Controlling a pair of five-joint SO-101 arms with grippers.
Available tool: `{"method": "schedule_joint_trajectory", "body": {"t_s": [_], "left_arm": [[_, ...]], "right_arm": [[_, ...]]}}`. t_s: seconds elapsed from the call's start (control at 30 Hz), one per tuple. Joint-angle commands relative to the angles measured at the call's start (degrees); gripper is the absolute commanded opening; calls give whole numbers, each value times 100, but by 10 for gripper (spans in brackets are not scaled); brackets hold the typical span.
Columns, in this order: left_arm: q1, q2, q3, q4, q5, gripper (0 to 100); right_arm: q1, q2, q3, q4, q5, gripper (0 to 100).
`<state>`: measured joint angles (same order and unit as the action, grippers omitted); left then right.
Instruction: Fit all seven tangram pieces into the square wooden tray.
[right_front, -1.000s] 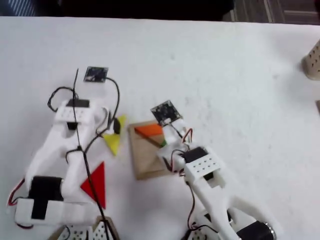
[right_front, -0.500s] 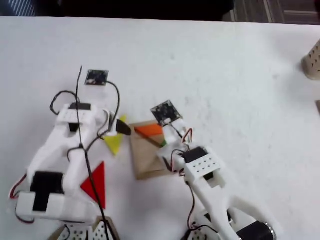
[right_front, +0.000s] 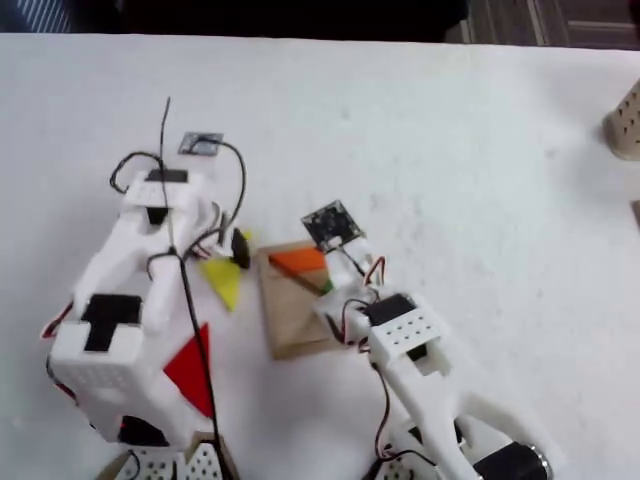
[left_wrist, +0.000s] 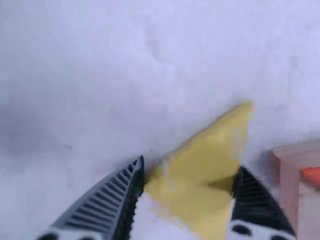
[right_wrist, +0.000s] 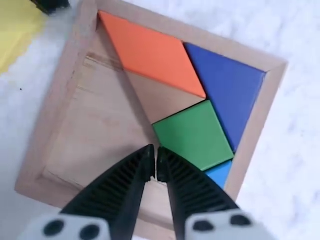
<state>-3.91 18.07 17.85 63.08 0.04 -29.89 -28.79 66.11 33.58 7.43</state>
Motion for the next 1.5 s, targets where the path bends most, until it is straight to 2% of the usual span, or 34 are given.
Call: {"method": "schedule_joint_trajectory", "body": {"t_s": [0.0,0.37,0.5,0.57,0.63,0.8,0.93,1.03,1.1,1.47], "left_arm": [[-48,13,-105,62,26,26],[-84,4,-132,229,9,21],[-479,-462,-132,229,-70,30],[-743,-848,-70,220,-273,72],[-866,-1226,97,229,-185,129],[-787,-2202,721,220,18,219],[-602,-2941,1213,246,18,159],[-549,-3240,1477,229,18,11],[-567,-3275,1530,237,26,41],[-673,-3240,1547,229,9,22]], "right_arm": [[-31,-22,-62,-101,70,21],[-31,-48,-62,-101,70,21],[-31,-48,-62,-101,70,21],[-31,-48,-62,-101,70,21],[-31,-48,-62,-101,70,21],[-31,-48,-62,-101,70,21],[-31,-48,-62,-101,70,21],[-31,-48,-62,-101,70,21],[-31,-48,-62,-101,70,21],[-31,-57,-62,-92,70,21]]}}
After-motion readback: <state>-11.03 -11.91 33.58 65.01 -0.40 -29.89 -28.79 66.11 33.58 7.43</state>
